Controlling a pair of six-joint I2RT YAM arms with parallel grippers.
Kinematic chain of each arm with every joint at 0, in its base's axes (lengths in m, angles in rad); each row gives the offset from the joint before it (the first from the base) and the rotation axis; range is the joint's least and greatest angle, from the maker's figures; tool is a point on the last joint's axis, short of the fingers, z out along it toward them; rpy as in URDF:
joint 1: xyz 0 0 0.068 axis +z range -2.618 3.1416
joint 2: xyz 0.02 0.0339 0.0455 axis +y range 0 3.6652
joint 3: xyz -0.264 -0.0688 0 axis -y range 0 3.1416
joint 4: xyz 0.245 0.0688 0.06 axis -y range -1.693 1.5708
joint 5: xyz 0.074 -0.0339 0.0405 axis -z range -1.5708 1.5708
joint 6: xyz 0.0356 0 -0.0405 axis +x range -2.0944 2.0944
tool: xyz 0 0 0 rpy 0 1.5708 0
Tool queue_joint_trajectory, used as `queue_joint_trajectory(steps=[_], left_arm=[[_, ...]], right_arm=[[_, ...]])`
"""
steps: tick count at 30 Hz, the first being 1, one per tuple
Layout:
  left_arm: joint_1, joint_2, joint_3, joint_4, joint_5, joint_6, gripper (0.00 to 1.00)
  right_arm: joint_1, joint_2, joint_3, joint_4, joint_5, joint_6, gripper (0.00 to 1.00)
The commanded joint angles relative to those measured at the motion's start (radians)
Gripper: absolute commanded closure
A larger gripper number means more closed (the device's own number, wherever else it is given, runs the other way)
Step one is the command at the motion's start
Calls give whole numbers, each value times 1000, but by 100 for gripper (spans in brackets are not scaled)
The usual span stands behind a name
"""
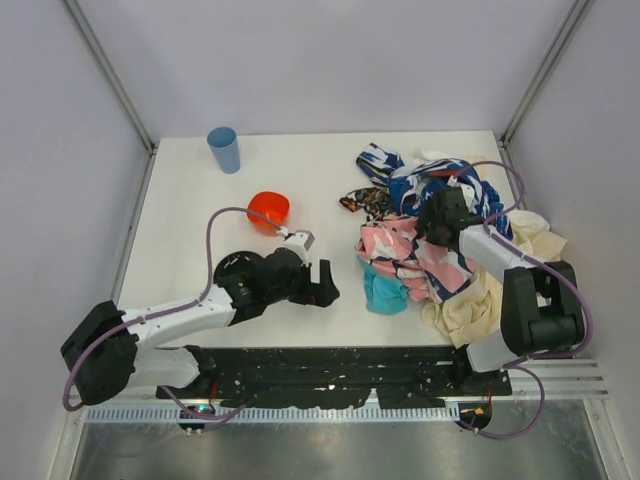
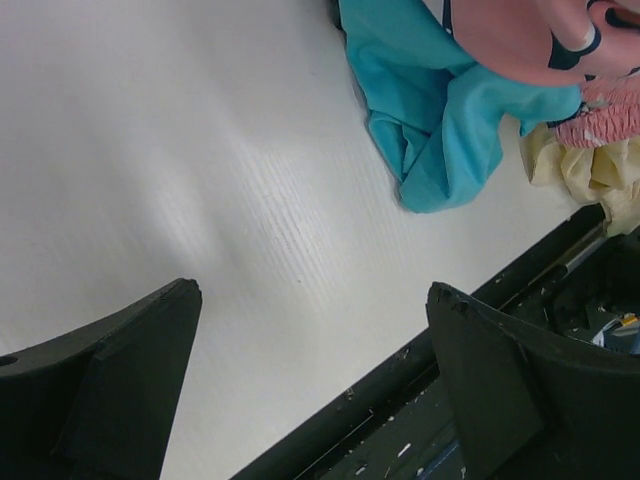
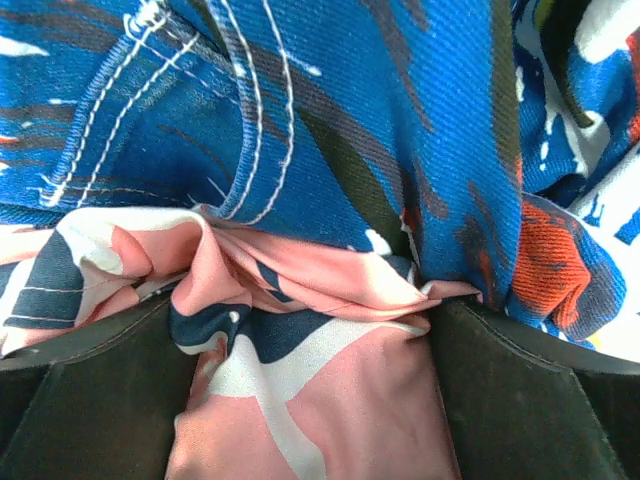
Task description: Pick out a specific cloth from the pile
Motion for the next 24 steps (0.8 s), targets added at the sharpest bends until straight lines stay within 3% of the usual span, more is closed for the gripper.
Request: queue_joint_trajectory(steps=[1,10,14,19,24], left_arm=[[-29,107,5,264,154,-43,0],[-112,501,162,508,143,-124,1],[-144,601,257,479,-16,-96,0],[-146,733,389,401,5,-122,1],[-149,802,421,434,70,-161,22]], right_arm=[[-38,39,-73,-23,-90,17,7],[-90,-7,-150,60,-191,8,14],[-98,-14,-164,75,-207,6,14],[-104,-16,-170,83,-215,3,15],[-109,-18,-176,91,-219,6,16]])
